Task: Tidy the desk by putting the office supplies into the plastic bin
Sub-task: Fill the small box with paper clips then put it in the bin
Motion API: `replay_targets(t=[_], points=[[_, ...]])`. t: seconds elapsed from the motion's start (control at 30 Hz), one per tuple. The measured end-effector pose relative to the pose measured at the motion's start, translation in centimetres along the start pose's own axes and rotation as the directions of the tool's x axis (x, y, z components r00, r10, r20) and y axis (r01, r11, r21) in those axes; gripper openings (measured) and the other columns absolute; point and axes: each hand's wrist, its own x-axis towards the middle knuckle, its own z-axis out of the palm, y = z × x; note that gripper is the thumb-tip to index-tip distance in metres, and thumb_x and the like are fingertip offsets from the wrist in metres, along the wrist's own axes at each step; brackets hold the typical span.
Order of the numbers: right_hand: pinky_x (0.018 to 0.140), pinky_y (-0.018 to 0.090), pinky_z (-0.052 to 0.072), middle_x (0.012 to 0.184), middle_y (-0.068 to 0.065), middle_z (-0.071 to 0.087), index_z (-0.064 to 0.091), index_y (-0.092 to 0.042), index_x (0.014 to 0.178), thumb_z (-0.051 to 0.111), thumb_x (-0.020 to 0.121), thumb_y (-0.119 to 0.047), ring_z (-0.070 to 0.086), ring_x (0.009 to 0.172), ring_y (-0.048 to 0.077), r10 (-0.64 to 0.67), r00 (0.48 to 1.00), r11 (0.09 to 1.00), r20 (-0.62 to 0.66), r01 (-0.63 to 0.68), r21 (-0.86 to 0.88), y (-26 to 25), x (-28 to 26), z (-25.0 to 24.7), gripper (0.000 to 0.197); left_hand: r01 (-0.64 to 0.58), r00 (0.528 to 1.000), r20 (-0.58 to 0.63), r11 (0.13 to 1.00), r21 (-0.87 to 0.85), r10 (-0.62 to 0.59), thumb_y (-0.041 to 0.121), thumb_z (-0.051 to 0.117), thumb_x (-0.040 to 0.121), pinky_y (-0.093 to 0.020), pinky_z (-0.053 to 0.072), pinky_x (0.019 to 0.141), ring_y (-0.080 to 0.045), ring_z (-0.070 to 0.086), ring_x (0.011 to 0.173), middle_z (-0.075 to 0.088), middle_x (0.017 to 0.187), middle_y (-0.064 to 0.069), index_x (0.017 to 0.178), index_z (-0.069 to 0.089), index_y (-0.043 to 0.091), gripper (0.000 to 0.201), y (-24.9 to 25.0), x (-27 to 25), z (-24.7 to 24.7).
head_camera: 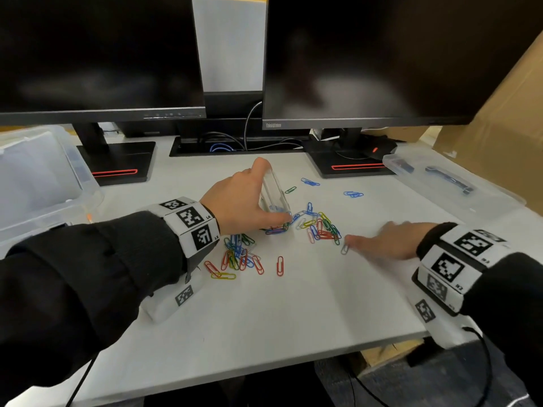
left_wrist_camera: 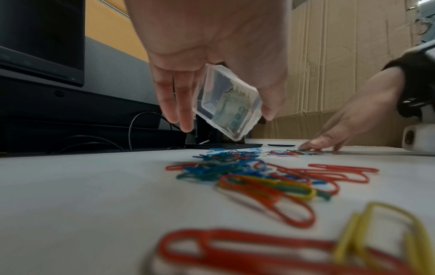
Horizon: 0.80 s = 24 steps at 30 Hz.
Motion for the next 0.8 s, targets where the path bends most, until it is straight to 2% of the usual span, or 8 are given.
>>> replay_targets(t=[0.1,0.13,0.23,0.33,0.47,0.57,0.7,0.8], points=[[0.097,0.035,0.035,0.123,0.010,0.047,0.046,-0.014,0.119,0.029,0.084,-0.069,0.048,0.115,0.028,-0.268,0.959,0.951,-0.096,0.279,0.130,-2.2,0.0,-0.1,0.068,0.052,0.998,-0.034,0.995,-0.084,-0.055,0.064,0.063,0.070,-0.030,0.051,0.065,-0.015,0.057,0.077,0.057,0.103,-0.002,0.128,0.029,0.019,0.080,-0.1,0.0,0.0],[0.098,0.033,0.034,0.126,0.007,0.048,0.045,-0.015,0.124,0.035,0.087,-0.063,0.048,0.119,0.026,-0.353,0.925,0.905,-0.144,0.376,0.197,-2.6,0.1,-0.2,0.061,0.055,0.998,-0.037,0.994,-0.096,-0.059,0.064,0.062,0.071,-0.028,0.049,0.062,-0.013,0.057,0.074,0.057,0.096,-0.001,0.126,0.031,0.018,0.079,-0.1,0.0,-0.1],[0.108,0.027,0.025,0.152,-0.002,0.028,0.022,-0.022,0.147,0.058,0.080,-0.054,0.030,0.137,0.015,-0.465,0.813,0.784,-0.352,0.562,0.263,-3.4,0.4,-0.8,0.083,0.051,0.998,-0.021,0.977,-0.205,-0.056,0.065,0.057,0.075,-0.023,0.046,0.057,-0.008,0.057,0.071,0.058,0.088,0.003,0.120,0.040,0.016,0.069,0.5,0.2,-0.8],[0.111,0.029,0.030,0.149,-0.015,0.030,0.022,-0.030,0.145,0.073,0.062,-0.058,0.034,0.133,0.005,-0.518,0.650,0.632,-0.556,0.729,0.263,-4.0,0.8,-1.3,0.101,0.094,0.994,0.089,0.927,-0.364,-0.066,0.065,0.044,0.083,-0.020,0.046,0.048,-0.010,0.059,0.058,0.066,0.082,0.000,0.097,0.055,0.019,0.050,2.0,0.7,-1.7],[0.086,-0.004,0.028,0.122,-0.026,0.044,0.038,-0.031,0.132,0.078,0.066,-0.041,0.043,0.102,-0.018,-0.530,0.493,0.488,-0.689,0.843,0.228,-4.8,0.3,-1.2,0.078,0.186,0.934,0.358,0.868,-0.461,-0.010,0.065,0.025,0.088,-0.020,0.035,0.044,-0.013,0.046,0.041,0.060,0.059,-0.006,0.076,0.059,0.009,0.067,3.7,0.9,-1.2],[0.079,0.000,0.038,0.105,-0.020,0.057,0.048,-0.029,0.120,0.074,0.072,-0.037,0.053,0.095,-0.011,-0.514,0.475,0.460,-0.714,0.856,0.238,-4.8,0.4,-1.2,0.055,0.273,0.903,0.428,0.805,-0.527,-0.026,0.067,0.028,0.085,-0.020,0.027,0.043,-0.010,0.034,0.038,0.047,0.052,-0.002,0.081,0.055,0.009,0.063,3.8,0.8,-1.4],[0.084,0.020,0.050,0.111,-0.012,0.060,0.048,-0.025,0.125,0.068,0.081,-0.030,0.061,0.097,0.003,-0.521,0.524,0.485,-0.674,0.831,0.271,-5.0,0.8,-1.1,0.049,0.359,0.875,0.473,0.801,-0.480,-0.108,0.073,0.033,0.079,-0.020,0.027,0.045,-0.009,0.033,0.042,0.046,0.057,-0.001,0.091,0.056,0.013,0.065,3.4,0.6,-1.8],[0.078,0.017,0.050,0.108,-0.014,0.059,0.049,-0.026,0.122,0.064,0.084,-0.019,0.063,0.093,0.002,-0.520,0.549,0.485,-0.654,0.820,0.304,-4.8,1.0,-1.1,0.041,0.374,0.877,0.443,0.840,-0.394,-0.183,0.076,0.035,0.076,-0.020,0.031,0.047,-0.010,0.036,0.049,0.051,0.064,-0.001,0.102,0.060,0.015,0.071,2.9,0.6,-2.1]])
